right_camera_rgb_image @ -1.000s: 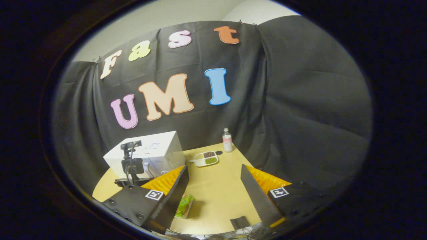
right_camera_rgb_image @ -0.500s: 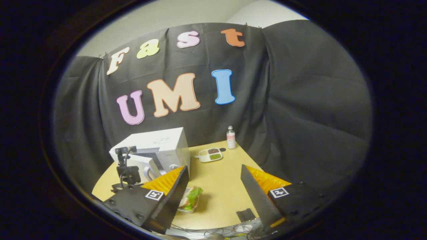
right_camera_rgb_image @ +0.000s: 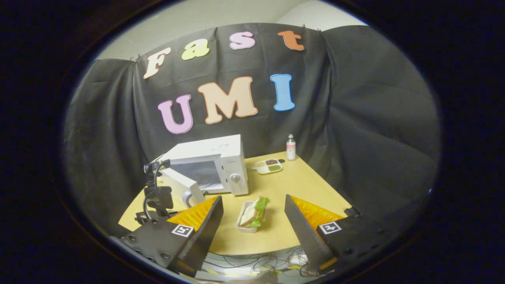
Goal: Open the microwave oven with the left hand, put the food in, and close the microwave oven.
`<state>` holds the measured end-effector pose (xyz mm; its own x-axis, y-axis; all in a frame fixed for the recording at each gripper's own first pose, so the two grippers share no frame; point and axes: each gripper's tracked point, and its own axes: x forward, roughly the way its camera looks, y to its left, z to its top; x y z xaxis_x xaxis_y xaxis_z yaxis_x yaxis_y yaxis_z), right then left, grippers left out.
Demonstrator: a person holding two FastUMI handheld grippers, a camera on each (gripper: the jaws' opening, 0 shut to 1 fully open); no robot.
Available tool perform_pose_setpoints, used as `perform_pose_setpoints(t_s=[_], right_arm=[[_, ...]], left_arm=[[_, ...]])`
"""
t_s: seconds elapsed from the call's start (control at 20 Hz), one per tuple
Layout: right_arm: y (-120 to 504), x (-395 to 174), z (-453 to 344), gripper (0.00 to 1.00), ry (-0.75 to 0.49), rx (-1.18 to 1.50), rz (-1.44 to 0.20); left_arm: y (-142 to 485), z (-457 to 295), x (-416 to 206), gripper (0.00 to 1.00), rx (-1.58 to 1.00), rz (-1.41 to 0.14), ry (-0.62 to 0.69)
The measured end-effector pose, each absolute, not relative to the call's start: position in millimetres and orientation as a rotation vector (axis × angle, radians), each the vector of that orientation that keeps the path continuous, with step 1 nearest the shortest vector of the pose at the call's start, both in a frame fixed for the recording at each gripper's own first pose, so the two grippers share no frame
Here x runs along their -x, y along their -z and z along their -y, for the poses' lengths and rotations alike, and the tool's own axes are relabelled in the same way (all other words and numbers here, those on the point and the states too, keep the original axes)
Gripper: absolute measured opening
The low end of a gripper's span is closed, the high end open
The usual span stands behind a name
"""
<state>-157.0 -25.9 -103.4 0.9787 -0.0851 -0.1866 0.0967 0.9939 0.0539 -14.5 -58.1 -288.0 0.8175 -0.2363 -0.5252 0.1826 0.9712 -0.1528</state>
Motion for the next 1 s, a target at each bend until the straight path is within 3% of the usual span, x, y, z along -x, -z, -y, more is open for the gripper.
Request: perform_pose_setpoints(t_s=[0.1,0.2,0.25,0.3,0.45,0.5,0.6,0.65,0.8,1.0], right_arm=[[104,171,13,0.92,0.092,-0.071,-0.182],[107,183,4,0.92,0.101,-0.076,-0.177],[108,189,0,0.92,0.105,-0.078,-0.177],[111,193,-2,0.99,0.11,-0.079,-0.179],[118,208,-8,0.99,0.125,-0.077,-0.189],[119,213,-10,0.99,0.129,-0.08,-0.189],[121,219,-16,0.99,0.133,-0.099,-0.188],[121,221,-20,0.92,0.134,-0.112,-0.182],[123,225,-30,0.92,0.134,-0.137,-0.174],[126,227,-38,0.92,0.131,-0.116,-0.169]], left_arm=[[285,44,29,0.33,0.113,-0.576,0.22],[281,24,38,0.54,0.098,-0.564,0.204],[280,16,42,0.54,0.103,-0.562,0.199],[277,7,47,0.65,0.117,-0.563,0.195],[275,-18,59,0.77,0.138,-0.557,0.163],[274,-23,62,0.87,0.146,-0.559,0.162],[271,-36,72,0.89,0.156,-0.556,0.153],[267,-45,78,0.89,0.15,-0.545,0.143],[262,-73,90,0.99,0.087,-0.517,0.117],[251,-107,105,0.98,0.074,-0.485,0.075]])
